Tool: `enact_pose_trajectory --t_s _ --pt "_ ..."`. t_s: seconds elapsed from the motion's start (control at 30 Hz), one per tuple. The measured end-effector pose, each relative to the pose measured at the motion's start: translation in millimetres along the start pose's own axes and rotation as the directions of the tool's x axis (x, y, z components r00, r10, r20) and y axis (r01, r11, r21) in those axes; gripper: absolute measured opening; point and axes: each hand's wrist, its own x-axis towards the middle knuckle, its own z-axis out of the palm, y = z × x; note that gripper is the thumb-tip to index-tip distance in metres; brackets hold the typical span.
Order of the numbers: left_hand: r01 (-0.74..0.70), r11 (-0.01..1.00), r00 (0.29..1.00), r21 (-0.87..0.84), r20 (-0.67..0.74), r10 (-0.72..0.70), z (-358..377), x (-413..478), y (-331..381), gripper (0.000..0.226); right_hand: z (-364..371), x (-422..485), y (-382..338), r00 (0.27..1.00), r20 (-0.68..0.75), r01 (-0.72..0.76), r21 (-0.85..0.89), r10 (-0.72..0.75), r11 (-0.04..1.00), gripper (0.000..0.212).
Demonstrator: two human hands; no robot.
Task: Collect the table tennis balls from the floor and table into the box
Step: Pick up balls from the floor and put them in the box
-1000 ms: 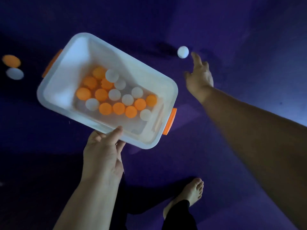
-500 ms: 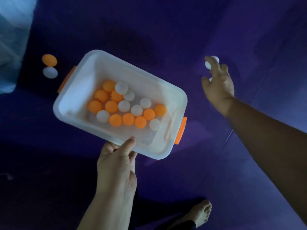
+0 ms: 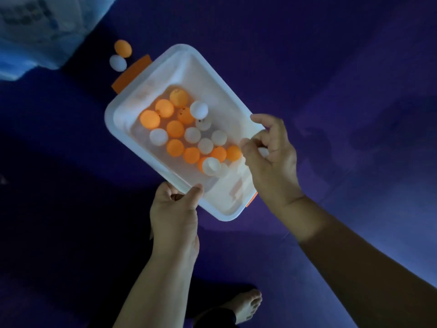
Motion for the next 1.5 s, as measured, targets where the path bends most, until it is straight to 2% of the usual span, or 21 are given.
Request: enact_pose_trajectory --t_s 0.07,0.17,0.37,0.53,0.67,0.77,0.83,0.93,1.03,1.1,1.17,1.23,1.3,1.4,1.43,1.5 --pt "-0.017 0.999 0.999 -0.044 -0.042 0.015 -5.8 -7.2 0.2 0.018 9.7 -1.8 -13.0 0.999 0.036 -0.032 0.114 0.028 0.993 0.026" --pt "-0.023 0.995 0.995 -0.093 -0.101 0.014 -12.8 -13.1 4.2 0.018 30.4 -7.5 -29.2 0.988 0.111 -0.132 0.21 0.111 0.969 0.027" --pt "-0.027 0.996 0.973 -0.09 -0.231 0.005 -42.8 8.7 16.9 0.035 69.4 19.6 -46.7 0.993 -0.048 -0.096 0.241 0.11 0.966 0.025" --pt "0.001 0.955 0.905 -0.297 -0.406 -0.127 -53.7 37.9 29.5 0.02 125.8 85.7 -57.5 0.987 -0.083 -0.113 0.23 0.135 0.967 0.029" --pt "0.033 0.891 0.877 -0.452 -0.415 -0.243 -71.4 70.1 45.6 0.016 178.3 143.2 -51.2 0.997 0.02 -0.071 0.054 0.07 0.996 0.031" --pt "-0.009 0.861 0.896 -0.509 -0.386 -0.219 -83.6 90.0 67.6 0.016 220.4 182.7 -43.6 0.997 0.078 0.021 -0.094 -0.013 0.995 0.03" --pt "-0.044 0.84 0.9 -0.541 -0.386 -0.201 -90.1 99.8 80.3 0.016 250.0 205.5 -41.1 0.988 0.153 0.074 -0.257 -0.035 0.964 0.036" --pt "-0.072 0.825 0.88 -0.561 -0.425 -0.212 -98.9 111.0 95.2 0.018 282.4 236.2 -45.5 0.949 0.309 0.201 -0.448 -0.06 0.871 0.05" --pt "-0.078 0.808 0.853 -0.585 -0.459 -0.25 -105.9 117.7 102.9 0.019 294.6 261.7 -53.5 0.894 0.429 0.388 -0.596 -0.129 0.703 0.061" --pt "-0.081 0.797 0.839 -0.598 -0.473 -0.269 -108.7 122.6 103.9 0.019 298.0 272.5 -55.2 0.853 0.516 0.458 -0.67 -0.077 0.584 0.068" --pt "-0.078 0.781 0.834 -0.619 -0.47 -0.29 -110.1 127.4 103.0 0.019 300.0 278.7 -50.3 0.827 0.563 0.49 -0.706 -0.015 0.511 0.069" --pt "-0.062 0.769 0.832 -0.636 -0.459 -0.312 -110.0 133.4 99.6 0.02 300.4 280.3 -44.3 0.832 0.555 0.5 -0.731 -0.022 0.464 0.063" --pt "-0.038 0.763 0.831 -0.645 -0.444 -0.334 -109.0 137.2 93.9 0.021 298.6 277.1 -39.1 0.88 0.473 0.441 -0.784 -0.041 0.437 0.053" --pt "0.001 0.754 0.831 -0.657 -0.419 -0.367 -107.3 136.4 87.3 0.018 294.6 270.5 -39.2 0.981 0.193 0.16 -0.824 0.004 0.543 0.03" --pt "0.012 0.75 0.829 -0.662 -0.413 -0.378 -107.3 135.3 86.6 0.018 293.7 269.3 -39.9 0.99 0.138 0.117 -0.802 -0.009 0.586 0.028" --pt "0.021 0.755 0.828 -0.655 -0.412 -0.381 -107.7 134.3 85.3 0.019 294.7 267.8 -42.1 0.982 0.183 0.181 -0.788 -0.057 0.588 0.031"
